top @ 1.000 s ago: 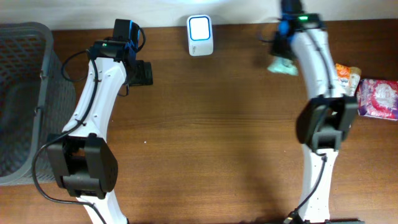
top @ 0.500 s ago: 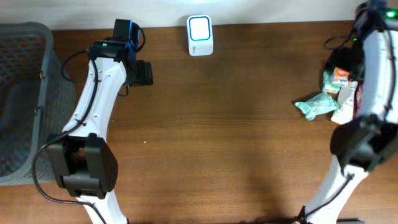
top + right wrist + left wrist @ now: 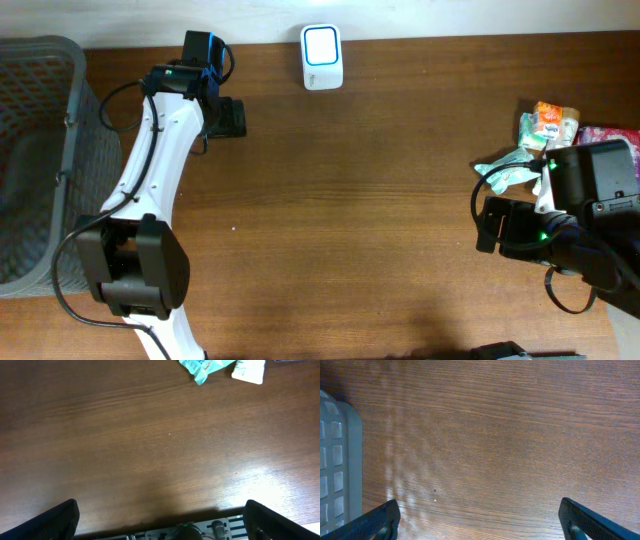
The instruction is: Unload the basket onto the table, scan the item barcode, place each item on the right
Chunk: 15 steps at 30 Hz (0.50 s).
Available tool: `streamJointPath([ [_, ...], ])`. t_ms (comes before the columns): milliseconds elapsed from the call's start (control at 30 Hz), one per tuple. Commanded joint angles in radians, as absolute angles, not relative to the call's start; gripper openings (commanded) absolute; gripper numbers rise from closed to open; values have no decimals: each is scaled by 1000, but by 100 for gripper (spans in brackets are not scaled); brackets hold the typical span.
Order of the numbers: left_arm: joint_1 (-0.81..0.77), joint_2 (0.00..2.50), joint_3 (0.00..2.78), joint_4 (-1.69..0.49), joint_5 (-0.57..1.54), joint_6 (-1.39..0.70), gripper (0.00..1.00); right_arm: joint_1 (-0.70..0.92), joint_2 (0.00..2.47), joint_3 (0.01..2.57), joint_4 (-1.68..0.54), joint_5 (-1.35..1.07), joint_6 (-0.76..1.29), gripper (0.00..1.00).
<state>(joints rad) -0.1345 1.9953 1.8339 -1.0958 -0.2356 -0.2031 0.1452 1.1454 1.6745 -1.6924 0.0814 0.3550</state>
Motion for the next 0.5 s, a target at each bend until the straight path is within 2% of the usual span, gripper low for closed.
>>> streamJointPath([
  [0,-136,1982,1833,-1094,-231,-215,99,150,1156,1665,-1699,109,348,99],
  [267,-136,1982,1833,-1094,-231,-215,99,150,1111,1654,-1699,89,349,99],
  [467,-136,1982,1833,-1094,-231,-215,99,150,789,1431,-1594,86,376,99],
])
